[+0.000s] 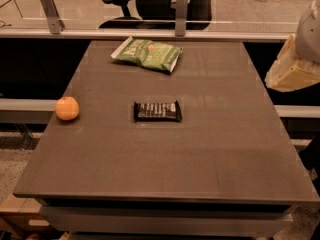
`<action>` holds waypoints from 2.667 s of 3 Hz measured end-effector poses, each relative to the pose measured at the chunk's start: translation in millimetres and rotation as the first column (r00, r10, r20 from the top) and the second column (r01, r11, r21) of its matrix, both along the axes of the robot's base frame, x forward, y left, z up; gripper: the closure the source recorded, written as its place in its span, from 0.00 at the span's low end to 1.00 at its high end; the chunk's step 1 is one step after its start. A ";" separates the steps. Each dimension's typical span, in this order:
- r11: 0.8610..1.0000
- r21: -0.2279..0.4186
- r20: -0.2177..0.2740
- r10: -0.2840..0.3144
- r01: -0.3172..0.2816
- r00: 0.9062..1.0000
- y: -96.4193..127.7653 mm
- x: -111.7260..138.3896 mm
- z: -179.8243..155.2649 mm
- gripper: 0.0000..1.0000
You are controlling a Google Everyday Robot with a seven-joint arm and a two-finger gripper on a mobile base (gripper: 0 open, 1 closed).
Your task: Pick green jalapeno chip bag
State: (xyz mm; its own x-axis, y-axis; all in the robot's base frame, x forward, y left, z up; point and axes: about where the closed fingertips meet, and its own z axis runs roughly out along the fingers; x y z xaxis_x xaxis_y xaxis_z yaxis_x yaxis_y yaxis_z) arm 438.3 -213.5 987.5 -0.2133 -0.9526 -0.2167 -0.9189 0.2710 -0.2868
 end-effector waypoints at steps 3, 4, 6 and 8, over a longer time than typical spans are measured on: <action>1.000 0.000 0.017 0.000 0.000 1.000 1.4 -0.3 4.7 0.59; 1.000 0.000 0.025 0.000 0.000 1.000 2.1 -0.5 6.8 0.36; 0.994 0.059 0.184 0.078 -0.090 0.980 -4.4 22.5 31.9 0.00; 0.969 0.116 0.328 0.171 -0.219 0.929 -7.3 57.4 61.1 0.00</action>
Offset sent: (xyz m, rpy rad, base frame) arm 0.0000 0.0000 0.0000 0.0000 0.0000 0.0000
